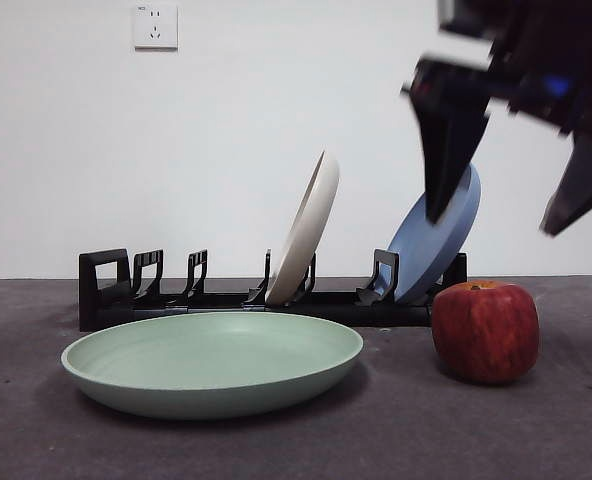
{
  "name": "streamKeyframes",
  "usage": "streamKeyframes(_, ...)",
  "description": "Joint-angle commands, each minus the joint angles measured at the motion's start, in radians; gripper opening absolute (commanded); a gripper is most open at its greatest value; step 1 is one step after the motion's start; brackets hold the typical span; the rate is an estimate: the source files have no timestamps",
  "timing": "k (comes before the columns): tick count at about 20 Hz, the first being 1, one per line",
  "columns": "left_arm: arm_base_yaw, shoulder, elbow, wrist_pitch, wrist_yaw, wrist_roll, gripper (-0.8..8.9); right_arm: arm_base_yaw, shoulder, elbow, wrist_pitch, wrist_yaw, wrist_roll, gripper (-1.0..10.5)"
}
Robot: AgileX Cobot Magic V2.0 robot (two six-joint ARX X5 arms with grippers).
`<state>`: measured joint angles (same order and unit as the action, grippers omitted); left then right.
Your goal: Take the green plate from the plate rack,put the plate on the table,take the apple from the table,put the apple in the plate
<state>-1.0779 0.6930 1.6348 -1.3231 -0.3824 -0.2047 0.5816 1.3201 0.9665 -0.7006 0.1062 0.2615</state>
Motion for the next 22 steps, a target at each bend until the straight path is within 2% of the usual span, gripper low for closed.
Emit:
streamKeyframes(1, -0.001, -0.006, -0.004, 0.001, 0.0, -0.02, 1.93, 0.0, 0.054, -0.009, 0.033, 0.025, -0.009, 6.6)
streamKeyframes(5, -0.001, -0.006, -0.004, 0.001, 0.0, -0.027, 1.93, -0.001, 0.137, -0.009, 0.08, 0.034, -0.027, 6.6)
streamKeyframes(8, -0.001, -0.006, -0.004, 0.001, 0.0, -0.031, 1.93, -0.002, 0.207, -0.009, 0.091, 0.082, -0.031, 6.4)
streamKeyframes(12, -0.001, -0.006, -0.004, 0.001, 0.0, -0.031, 1.93, -0.007, 0.257, -0.009, 0.094, 0.08, -0.031, 4.4)
streamKeyframes(14, -0.001, -0.006, -0.004, 0.001, 0.0, -0.031, 1.93, -0.007, 0.259, -0.009, 0.093, 0.079, -0.037, 2.0)
streamKeyframes(15, -0.001, -0.006, -0.004, 0.001, 0.0, -0.031, 1.93, -0.007, 0.259, -0.009, 0.093, 0.077, -0.051, 0.5)
streamKeyframes(16, -0.001, -0.006, -0.004, 0.001, 0.0, -0.031, 1.93, -0.007, 0.259, -0.008, 0.092, 0.077, -0.064, -0.2)
streamKeyframes(19, -0.001, -0.006, -0.004, 0.001, -0.004, -0.031, 1.93, -0.007, 0.259, 0.019, 0.05, 0.077, -0.082, -0.1)
streamKeyframes(22, -0.001, -0.006, -0.004, 0.001, -0.004, -0.031, 1.93, -0.006, 0.259, 0.131, -0.079, 0.076, -0.103, -0.1)
